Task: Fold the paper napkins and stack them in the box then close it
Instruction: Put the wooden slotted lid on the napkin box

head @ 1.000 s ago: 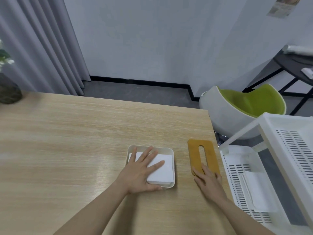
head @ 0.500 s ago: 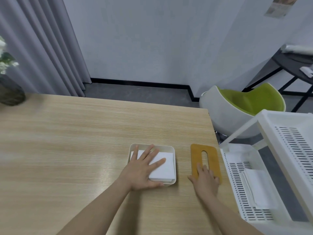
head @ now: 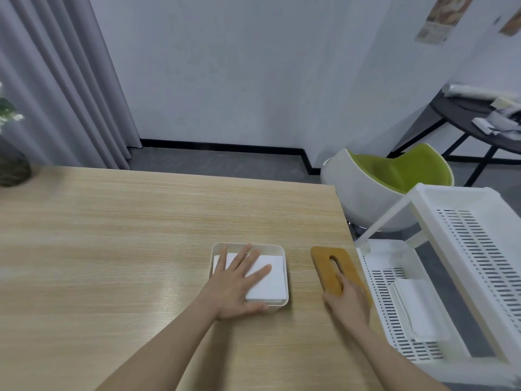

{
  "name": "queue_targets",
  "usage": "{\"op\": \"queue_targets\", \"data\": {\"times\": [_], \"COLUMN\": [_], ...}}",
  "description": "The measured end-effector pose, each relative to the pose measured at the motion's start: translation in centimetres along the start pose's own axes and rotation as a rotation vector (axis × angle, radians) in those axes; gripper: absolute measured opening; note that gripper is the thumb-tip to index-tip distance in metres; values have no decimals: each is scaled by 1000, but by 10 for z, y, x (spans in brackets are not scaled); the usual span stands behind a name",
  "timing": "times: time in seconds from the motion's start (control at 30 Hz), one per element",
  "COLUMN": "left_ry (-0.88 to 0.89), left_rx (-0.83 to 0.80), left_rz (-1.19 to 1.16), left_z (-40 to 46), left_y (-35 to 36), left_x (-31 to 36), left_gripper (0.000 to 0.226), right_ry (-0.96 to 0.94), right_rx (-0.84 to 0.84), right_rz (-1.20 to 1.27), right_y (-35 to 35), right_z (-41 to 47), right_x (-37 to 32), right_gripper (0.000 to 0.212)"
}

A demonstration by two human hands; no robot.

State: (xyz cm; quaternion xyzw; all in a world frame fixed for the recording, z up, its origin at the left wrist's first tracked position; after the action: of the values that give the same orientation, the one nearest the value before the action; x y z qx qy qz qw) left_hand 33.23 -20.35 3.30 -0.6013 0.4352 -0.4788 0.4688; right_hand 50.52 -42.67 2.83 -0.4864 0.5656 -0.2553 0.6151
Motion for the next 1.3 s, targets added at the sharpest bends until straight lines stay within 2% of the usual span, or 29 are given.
{"op": "queue_targets", "data": {"times": [0.13, 0.2, 0.3, 0.4, 0.47, 0.57, 0.8, 1.3], "left_ry": [21, -5, -40, -67, -59, -37, -90, -73], "left_rx": [59, 152, 380, 574, 626, 586, 431, 333], "left_rz": [-5, -40, -89, -83, -68, -23, 13, 7], "left_z": [-7, -14, -31, -51, -63, -77, -91, -80], "left_y": [-11, -19, -32, -35, -32, -23, -9, -9], "left_x": [3, 2, -3, -11, -15, -18, -23, -22], "left_gripper": [83, 79, 73, 74, 75, 75, 67, 57], "right_ry": [-116, -267, -533, -836, -1007, -1138, -1244, -1303], "right_rx": [35, 52, 20, -38, -78, -137, -220, -230], "right_rz": [215, 228, 246, 163, 79, 7, -124, -238], "right_y": [-23, -35, -47, -45, -37, -21, 1, 5], "right_z": [1, -2, -14, -32, -44, -57, -63, -58], "right_x": [-14, -30, -60, -91, -108, -122, -130, -128], "right_gripper": [54, 51, 50, 51, 48, 45, 42, 38]}}
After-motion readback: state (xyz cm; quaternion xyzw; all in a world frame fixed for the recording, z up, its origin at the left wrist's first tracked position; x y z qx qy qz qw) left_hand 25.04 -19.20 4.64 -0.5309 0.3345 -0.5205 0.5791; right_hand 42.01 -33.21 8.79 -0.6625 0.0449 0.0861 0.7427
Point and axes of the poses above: each hand's wrist, its own z-axis towards the middle knuckle, its own y-axis out of the palm, x = y × z, the point moved 4 cm from there along z, towards the middle knuckle, and after that the axes turned 6 degrees about x, right-handed, at the moved point
